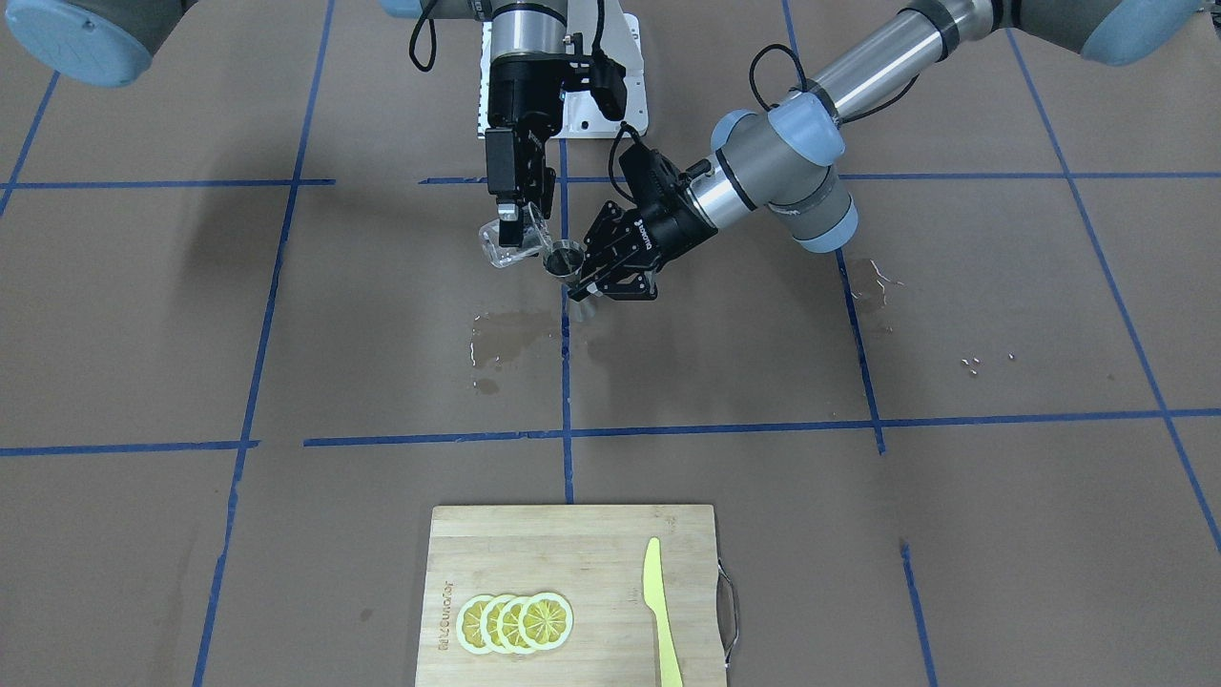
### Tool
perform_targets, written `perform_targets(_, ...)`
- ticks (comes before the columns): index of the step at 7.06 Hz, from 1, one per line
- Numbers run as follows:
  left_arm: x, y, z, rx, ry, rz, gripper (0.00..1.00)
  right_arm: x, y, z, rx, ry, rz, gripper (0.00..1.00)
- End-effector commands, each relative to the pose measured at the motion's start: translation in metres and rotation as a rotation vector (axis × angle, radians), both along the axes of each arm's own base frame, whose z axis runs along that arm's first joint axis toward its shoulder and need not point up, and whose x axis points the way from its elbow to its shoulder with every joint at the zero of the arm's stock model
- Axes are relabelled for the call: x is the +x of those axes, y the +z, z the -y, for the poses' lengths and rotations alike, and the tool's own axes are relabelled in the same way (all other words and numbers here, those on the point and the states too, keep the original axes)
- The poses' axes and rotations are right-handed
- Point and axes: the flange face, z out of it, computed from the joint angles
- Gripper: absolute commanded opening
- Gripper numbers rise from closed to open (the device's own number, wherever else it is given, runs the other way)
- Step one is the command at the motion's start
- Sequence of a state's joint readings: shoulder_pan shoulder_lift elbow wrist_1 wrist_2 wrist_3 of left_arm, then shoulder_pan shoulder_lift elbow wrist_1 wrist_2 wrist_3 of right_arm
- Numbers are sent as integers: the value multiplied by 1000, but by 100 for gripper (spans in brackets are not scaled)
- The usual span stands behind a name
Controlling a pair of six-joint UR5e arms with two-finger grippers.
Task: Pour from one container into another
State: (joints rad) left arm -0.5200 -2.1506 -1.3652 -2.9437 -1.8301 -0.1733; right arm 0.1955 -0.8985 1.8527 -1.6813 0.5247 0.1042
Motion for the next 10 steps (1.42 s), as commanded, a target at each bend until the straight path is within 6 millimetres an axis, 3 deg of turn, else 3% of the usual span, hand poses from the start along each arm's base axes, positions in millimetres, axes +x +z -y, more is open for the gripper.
perform_targets(1,0,0,0,0,0,0,0,0,-1,-1,7,-3,-19,0)
perform_targets(5,0,0,0,0,0,0,0,5,-7,-3,7,-9,14,0)
perform_targets(7,-1,1,1,1,-2,-1,0,23,-24,-4,-2,-37,166,0)
perform_targets(10,-2,1,1,1,-3,-1,0,34,-27,9,-63,-31,394,0)
